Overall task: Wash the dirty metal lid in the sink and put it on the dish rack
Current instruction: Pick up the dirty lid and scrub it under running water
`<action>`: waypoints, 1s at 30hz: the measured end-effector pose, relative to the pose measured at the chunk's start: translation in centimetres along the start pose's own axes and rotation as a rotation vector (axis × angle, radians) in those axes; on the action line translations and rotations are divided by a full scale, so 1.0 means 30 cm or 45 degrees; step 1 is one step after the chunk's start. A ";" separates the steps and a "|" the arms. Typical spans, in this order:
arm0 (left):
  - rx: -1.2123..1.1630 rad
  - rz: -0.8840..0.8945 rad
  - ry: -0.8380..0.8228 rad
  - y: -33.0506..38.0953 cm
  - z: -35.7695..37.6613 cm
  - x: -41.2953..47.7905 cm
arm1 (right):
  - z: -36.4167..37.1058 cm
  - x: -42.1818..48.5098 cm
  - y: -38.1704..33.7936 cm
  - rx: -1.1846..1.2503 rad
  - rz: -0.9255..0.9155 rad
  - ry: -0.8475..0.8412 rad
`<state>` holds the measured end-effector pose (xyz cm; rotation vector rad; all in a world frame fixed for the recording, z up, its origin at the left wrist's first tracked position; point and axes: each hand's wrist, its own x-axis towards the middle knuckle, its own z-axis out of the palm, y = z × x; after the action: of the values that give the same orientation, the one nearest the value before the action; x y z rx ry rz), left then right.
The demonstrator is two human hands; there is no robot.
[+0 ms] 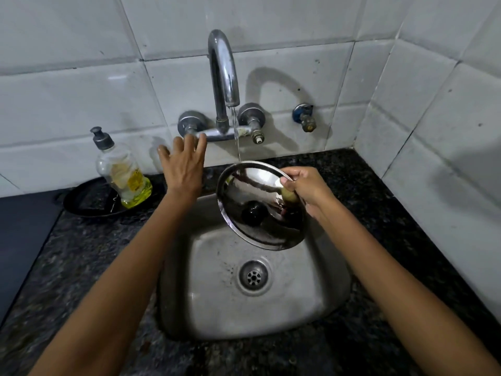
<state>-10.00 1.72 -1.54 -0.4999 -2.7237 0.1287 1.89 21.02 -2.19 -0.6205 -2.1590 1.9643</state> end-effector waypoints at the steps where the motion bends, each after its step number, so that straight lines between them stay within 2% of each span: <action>1: -0.102 -0.109 -0.042 0.017 -0.027 -0.021 | -0.002 -0.010 -0.003 0.002 0.014 0.033; 3: -0.366 -0.279 -0.082 0.063 -0.080 -0.093 | 0.008 -0.022 0.003 -0.082 0.024 0.113; 4: -0.479 -0.269 -0.131 0.092 -0.100 -0.138 | 0.021 -0.032 0.003 -0.170 0.018 0.153; 5: -0.586 -0.200 -0.226 0.122 -0.111 -0.183 | 0.039 -0.045 0.001 -0.242 0.010 0.185; 8: -0.772 0.107 -0.685 0.209 -0.146 -0.317 | 0.093 -0.100 -0.008 -0.314 0.016 0.241; 10: -0.726 0.153 -0.784 0.251 -0.162 -0.380 | 0.115 -0.123 -0.014 -0.254 0.053 0.225; 11: -0.676 0.127 -0.731 0.263 -0.163 -0.402 | 0.123 -0.131 -0.018 -0.207 0.063 0.210; 13: -0.574 0.084 -0.472 0.268 -0.176 -0.428 | 0.131 -0.143 -0.041 -0.123 0.084 0.177; 16: -0.616 -0.007 -0.212 0.210 -0.196 -0.398 | 0.113 -0.152 -0.101 0.061 0.113 0.005; 18: -0.706 -0.086 -0.164 0.148 -0.200 -0.358 | 0.073 -0.155 -0.130 -0.021 0.022 0.018; 21: -0.844 -0.129 -0.185 0.083 -0.195 -0.325 | -0.006 -0.138 -0.122 -0.431 -0.201 0.231; 23: -0.890 -0.141 -0.184 0.057 -0.197 -0.315 | -0.040 -0.129 -0.100 -0.577 -0.223 0.186; 26: -0.921 -0.145 -0.141 0.024 -0.217 -0.284 | -0.062 -0.111 -0.084 -0.642 -0.256 0.073; 30: -0.945 -0.117 -0.071 -0.016 -0.283 -0.248 | -0.074 -0.091 -0.088 -0.537 -0.313 0.050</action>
<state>-0.53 -1.19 3.89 -0.5583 -2.7719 -0.9292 4.69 21.79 1.12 -0.4143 -2.5047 1.3751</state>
